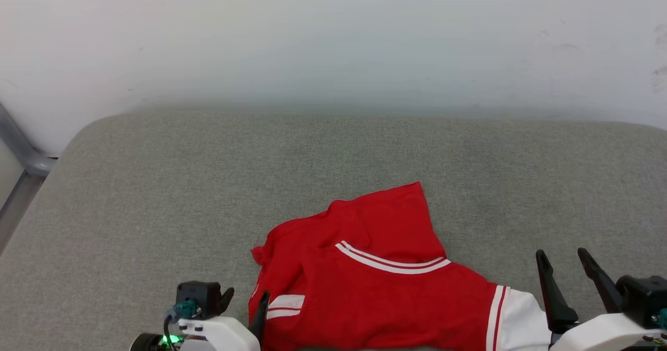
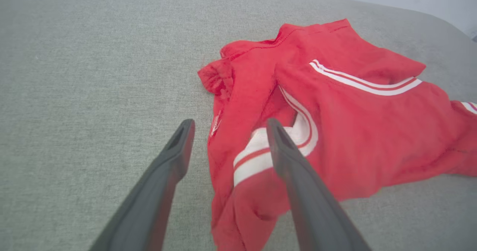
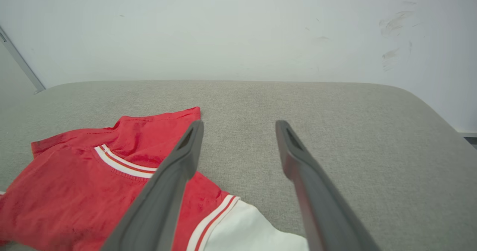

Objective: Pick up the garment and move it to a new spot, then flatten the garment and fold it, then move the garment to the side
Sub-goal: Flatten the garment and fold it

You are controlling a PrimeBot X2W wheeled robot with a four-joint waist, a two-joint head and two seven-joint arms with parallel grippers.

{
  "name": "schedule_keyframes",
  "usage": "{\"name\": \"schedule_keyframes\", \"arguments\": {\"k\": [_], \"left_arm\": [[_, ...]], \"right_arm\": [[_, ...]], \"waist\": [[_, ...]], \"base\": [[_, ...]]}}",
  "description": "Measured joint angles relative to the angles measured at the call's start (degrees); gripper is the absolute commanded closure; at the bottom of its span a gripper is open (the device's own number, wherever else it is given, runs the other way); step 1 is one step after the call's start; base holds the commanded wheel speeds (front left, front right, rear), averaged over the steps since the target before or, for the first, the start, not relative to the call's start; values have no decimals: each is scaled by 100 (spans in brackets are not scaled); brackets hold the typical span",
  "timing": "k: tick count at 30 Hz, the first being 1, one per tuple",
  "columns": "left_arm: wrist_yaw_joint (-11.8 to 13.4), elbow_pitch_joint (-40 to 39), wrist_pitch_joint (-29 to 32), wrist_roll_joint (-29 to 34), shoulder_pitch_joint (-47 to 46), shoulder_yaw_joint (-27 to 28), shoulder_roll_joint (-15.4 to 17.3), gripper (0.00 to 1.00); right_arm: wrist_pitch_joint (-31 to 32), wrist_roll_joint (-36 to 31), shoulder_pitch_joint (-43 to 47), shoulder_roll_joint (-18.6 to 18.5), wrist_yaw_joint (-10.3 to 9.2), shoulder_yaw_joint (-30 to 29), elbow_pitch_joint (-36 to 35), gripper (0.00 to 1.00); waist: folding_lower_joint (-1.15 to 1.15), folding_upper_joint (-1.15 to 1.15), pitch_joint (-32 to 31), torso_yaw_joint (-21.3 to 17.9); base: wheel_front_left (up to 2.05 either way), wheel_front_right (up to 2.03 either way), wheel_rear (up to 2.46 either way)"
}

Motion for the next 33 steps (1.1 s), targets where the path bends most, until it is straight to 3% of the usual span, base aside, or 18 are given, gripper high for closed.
{"name": "schedule_keyframes", "arguments": {"k": [9, 20, 21, 22, 23, 30, 33], "left_arm": [[-709, -388, 1263, -350, -738, -209, 318, 0], [-1501, -180, 2900, -481, -1576, -953, 364, 0], [-1533, -140, 2985, -481, -1619, -987, 370, 25], [-1551, -111, 3025, -486, -1646, -993, 370, 67], [-1571, -71, 3025, -475, -1681, -1002, 368, 100], [-1573, 48, 2739, -152, -1884, -1005, 410, 100], [-1424, -2, 2493, 225, -2042, -994, 563, 100]], "right_arm": [[42, 15, -21, 0, 0, 31, -33, 0], [-11, 37, -313, 0, 0, 89, 25, 0], [-26, 40, -330, 0, 0, 90, 44, 0], [-47, 41, -340, 0, 0, 78, 59, 0], [-60, 41, -354, 0, 0, 68, 86, 0], [-155, 71, -414, 0, 0, -7, 210, 0], [-196, 85, -413, 0, 0, -43, 247, 0]], "waist": [[0, 0, 132, -49], [1, 0, 637, -286], [1, 0, 681, -316], [1, 0, 725, -343], [1, 0, 766, -368], [1, 0, 847, -429], [1, 0, 793, -380]], "base": [[0, 0, 0], [0, 0, 0], [0, 0, 0], [0, 0, 0], [0, 0, 0], [0, 0, 0], [0, 0, 0]]}}
